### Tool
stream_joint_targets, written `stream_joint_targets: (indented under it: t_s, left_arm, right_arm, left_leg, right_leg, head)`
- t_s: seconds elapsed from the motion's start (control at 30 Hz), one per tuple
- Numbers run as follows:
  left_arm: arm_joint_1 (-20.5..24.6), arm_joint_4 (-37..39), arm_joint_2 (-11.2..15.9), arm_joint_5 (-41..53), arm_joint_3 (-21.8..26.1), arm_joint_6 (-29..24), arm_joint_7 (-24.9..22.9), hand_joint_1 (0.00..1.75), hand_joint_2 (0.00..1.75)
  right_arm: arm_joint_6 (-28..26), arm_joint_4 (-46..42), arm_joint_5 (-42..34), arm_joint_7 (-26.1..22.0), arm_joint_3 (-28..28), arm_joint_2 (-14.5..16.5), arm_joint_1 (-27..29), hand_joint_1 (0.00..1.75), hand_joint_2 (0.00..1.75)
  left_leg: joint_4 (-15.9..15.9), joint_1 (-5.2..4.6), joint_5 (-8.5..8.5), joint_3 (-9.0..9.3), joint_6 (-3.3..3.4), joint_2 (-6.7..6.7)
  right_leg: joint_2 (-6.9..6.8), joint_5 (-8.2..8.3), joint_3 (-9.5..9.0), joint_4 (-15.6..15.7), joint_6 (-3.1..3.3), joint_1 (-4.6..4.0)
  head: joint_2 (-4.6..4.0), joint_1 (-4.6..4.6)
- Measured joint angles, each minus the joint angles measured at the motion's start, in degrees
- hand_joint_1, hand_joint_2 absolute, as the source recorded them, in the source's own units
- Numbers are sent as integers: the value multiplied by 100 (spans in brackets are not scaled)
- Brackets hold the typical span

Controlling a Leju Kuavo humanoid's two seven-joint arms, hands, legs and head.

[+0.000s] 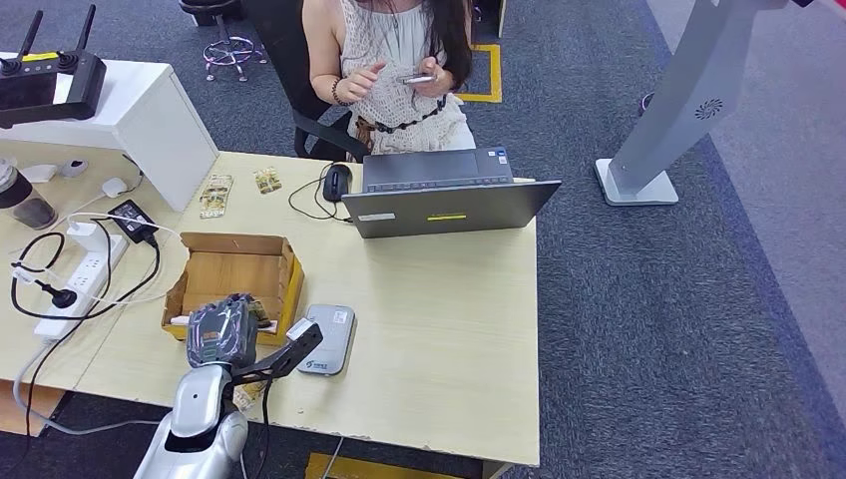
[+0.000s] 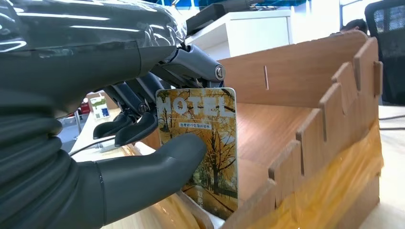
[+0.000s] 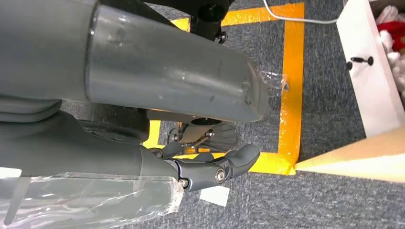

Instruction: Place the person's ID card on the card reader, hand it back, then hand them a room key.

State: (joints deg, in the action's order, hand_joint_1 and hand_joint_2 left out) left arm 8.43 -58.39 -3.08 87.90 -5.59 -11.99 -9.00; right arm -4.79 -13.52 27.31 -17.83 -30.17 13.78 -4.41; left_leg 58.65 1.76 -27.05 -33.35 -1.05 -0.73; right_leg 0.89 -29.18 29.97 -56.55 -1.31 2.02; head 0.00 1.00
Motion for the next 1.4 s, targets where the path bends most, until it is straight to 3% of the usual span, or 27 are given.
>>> stream_joint_targets:
  t_s: [0.53,0.73,0.93,1.17,1.3,1.4]
  left_arm:
    - [193,-300,104,16,1,-402,-208,175,175]
    - [746,-506,340,19,-48,-394,-445,175,175]
    - [1542,-586,791,19,-436,-205,-791,175,175]
    - [2087,-569,984,19,-572,-58,-825,175,175]
    - [2152,-556,993,19,-594,-51,-794,0,175]
    - [2156,-552,983,19,-598,-25,-759,0,175]
  right_arm:
    - [-52,-7,29,40,-141,55,-12,0,0]
    - [-9,-7,73,-46,-187,64,-28,0,0]
    - [50,-5,85,-95,-236,64,-39,0,0]
    - [44,-1,85,-50,-252,64,-53,0,0]
    - [47,-1,79,-50,-272,64,-65,0,0]
    - [49,-1,73,-55,-288,64,-74,0,0]
  left_leg:
    - [0,0,3,0,0,0]
    - [0,1,6,1,-3,-1]
    - [0,3,7,1,-4,-1]
    - [0,2,7,0,-4,1]
    - [0,2,7,0,-4,2]
    - [0,3,7,0,-4,2]
  right_leg:
    - [0,0,1,0,0,0]
    - [-1,4,1,-3,4,-1]
    - [0,5,2,-5,6,-2]
    - [3,5,3,-5,6,-2]
    - [3,5,4,-5,6,-2]
    - [3,5,5,-5,6,-2]
  head:
    - [0,0]
    - [0,-1]
    - [0,1]
    - [0,0]
    - [0,0]
    - [0,1]
